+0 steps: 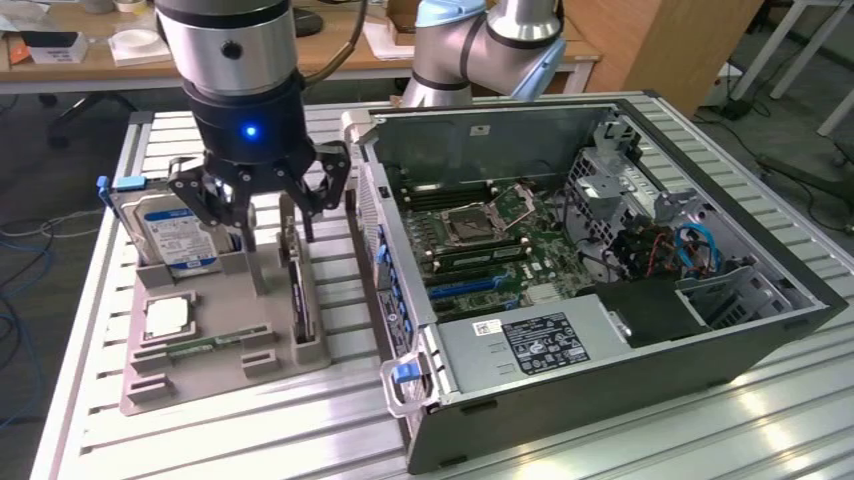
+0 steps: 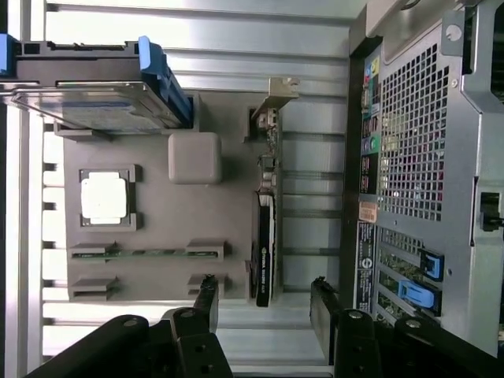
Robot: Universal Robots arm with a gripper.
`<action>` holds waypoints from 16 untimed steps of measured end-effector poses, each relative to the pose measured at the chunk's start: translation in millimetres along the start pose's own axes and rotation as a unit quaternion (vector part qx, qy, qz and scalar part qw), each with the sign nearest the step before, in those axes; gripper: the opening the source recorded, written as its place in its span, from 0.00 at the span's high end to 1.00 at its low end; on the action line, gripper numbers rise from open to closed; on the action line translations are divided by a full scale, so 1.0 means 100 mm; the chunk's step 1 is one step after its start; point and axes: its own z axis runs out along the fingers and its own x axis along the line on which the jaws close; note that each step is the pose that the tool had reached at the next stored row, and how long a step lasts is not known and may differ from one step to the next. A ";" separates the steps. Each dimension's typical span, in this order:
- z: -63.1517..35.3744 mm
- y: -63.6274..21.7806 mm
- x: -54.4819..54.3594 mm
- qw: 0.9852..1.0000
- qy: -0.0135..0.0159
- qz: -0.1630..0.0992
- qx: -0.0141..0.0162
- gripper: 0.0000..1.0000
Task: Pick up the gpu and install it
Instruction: 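Pick up the gpu and move the gpu toward the slot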
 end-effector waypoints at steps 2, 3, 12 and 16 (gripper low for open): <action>0.018 -0.001 -0.01 1.000 0.000 0.000 0.000 0.41; 0.025 -0.001 -0.02 1.000 0.000 0.000 0.000 0.41; 0.130 -0.006 -0.04 1.000 0.000 0.000 0.008 0.41; 0.194 -0.008 -0.05 1.000 0.000 0.000 0.008 0.41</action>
